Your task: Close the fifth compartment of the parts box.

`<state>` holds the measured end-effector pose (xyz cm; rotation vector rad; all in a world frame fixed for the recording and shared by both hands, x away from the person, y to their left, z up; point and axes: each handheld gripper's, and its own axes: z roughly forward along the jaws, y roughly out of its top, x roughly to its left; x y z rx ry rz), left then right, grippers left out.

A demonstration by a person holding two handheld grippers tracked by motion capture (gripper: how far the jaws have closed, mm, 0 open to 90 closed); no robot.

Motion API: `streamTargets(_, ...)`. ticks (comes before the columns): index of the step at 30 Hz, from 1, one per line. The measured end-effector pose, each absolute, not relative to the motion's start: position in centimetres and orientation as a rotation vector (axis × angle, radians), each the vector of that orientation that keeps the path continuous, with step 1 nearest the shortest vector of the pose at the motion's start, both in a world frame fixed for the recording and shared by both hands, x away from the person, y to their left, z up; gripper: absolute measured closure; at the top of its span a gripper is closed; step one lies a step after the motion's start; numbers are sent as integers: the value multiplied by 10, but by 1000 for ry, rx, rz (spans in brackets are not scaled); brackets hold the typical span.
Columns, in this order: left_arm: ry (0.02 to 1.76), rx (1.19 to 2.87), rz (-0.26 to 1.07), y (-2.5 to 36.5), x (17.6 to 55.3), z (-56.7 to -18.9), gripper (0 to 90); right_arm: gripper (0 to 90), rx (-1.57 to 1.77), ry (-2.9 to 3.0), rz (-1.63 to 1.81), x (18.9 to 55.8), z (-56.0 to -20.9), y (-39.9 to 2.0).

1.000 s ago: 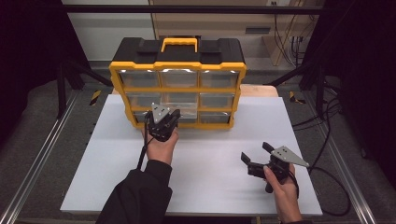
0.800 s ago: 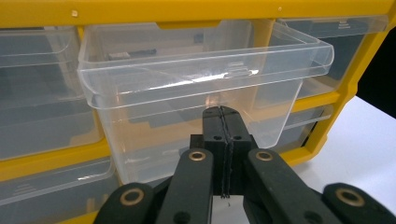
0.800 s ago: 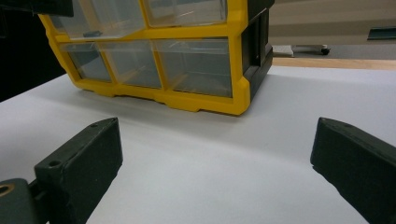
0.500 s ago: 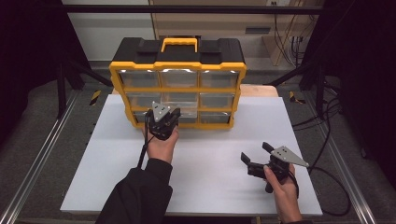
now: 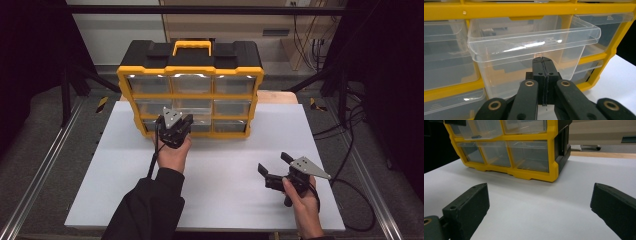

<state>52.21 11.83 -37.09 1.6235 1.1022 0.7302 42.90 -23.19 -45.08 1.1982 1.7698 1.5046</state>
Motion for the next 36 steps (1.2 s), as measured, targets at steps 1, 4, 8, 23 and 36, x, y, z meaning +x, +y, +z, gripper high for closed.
streamTargets(1, 1102, 1624, 730, 118, 522, -371, 895, 26, 1199, 1769, 1507, 429, -451, -232)
streamTargets(4, 1103, 1625, 732, 118, 523, -371, 895, 26, 1200, 1769, 1508, 429, -451, -232)
streamTargets(8, 1109, 1619, 731, 118, 524, -371, 895, 26, 1198, 1772, 1508, 429, -451, -231)
streamTargets(23, 1113, 1629, 732, 118, 529, -372, 895, 26, 1184, 1770, 1503, 428, -450, -232)
streamTargets(36, 1111, 1637, 743, 119, 532, -371, 895, 25, 1188, 1760, 1518, 428, -449, -232)
